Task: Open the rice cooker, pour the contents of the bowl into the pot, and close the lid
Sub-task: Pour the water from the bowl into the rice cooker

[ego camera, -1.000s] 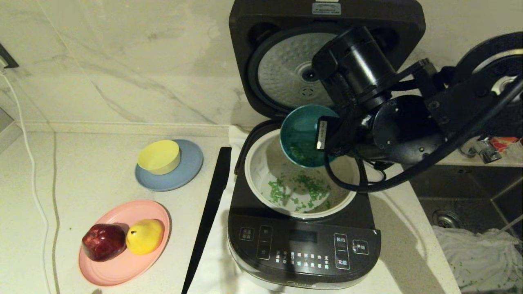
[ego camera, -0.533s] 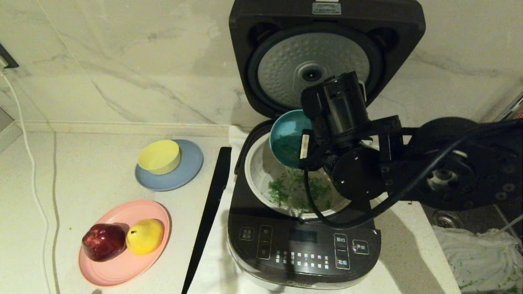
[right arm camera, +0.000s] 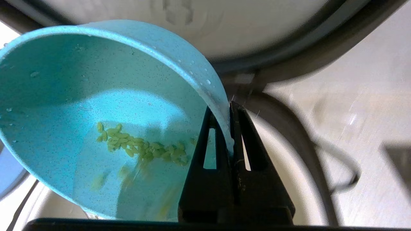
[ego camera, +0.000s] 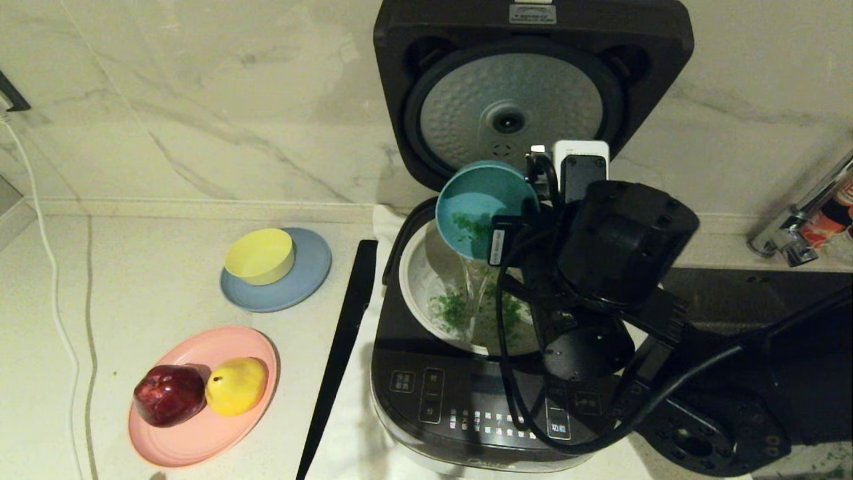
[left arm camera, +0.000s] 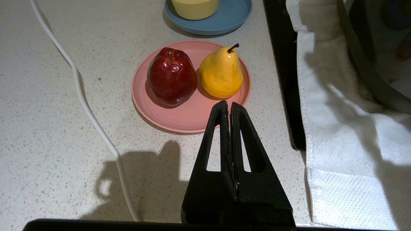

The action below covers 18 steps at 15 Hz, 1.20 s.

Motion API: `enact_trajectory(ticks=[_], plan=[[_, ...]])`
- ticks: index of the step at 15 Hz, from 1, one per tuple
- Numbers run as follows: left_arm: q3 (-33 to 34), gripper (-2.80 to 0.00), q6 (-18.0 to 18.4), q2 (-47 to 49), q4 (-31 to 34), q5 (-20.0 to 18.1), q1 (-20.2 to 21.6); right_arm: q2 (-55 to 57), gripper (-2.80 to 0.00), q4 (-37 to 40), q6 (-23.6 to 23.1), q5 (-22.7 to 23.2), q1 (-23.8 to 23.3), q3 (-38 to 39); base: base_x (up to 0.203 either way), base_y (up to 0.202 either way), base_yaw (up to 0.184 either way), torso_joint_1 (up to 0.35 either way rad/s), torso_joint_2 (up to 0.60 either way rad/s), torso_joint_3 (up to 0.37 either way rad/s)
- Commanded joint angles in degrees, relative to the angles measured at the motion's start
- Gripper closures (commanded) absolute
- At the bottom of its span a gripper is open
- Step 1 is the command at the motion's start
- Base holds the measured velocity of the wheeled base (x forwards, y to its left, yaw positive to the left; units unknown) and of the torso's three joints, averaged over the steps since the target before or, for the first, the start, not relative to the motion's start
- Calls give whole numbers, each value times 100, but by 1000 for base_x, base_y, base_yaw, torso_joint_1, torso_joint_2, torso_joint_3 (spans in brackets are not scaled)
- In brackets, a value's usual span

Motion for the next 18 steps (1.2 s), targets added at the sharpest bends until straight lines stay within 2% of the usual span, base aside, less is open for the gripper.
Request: enact_trajectory(ticks=[1, 3, 9, 18], plan=[[1, 0, 4, -4, 0, -1, -2, 247, 0, -2188, -878, 9, 138, 732, 0, 0, 0, 0, 0, 0], [1, 0, 1, -4, 0, -1, -4, 451, 0, -2430, -1012, 51, 242, 1108, 0, 0, 0, 0, 0, 0], [1, 0, -2, -4, 0, -1, -1, 451, 0, -2438, -680, 138, 251, 1391, 0, 0, 0, 0, 0, 0], [1, 0, -4, -4, 0, -1, -3, 693, 0, -2438, -626, 151, 259, 1526, 0, 0, 0, 0, 0, 0]])
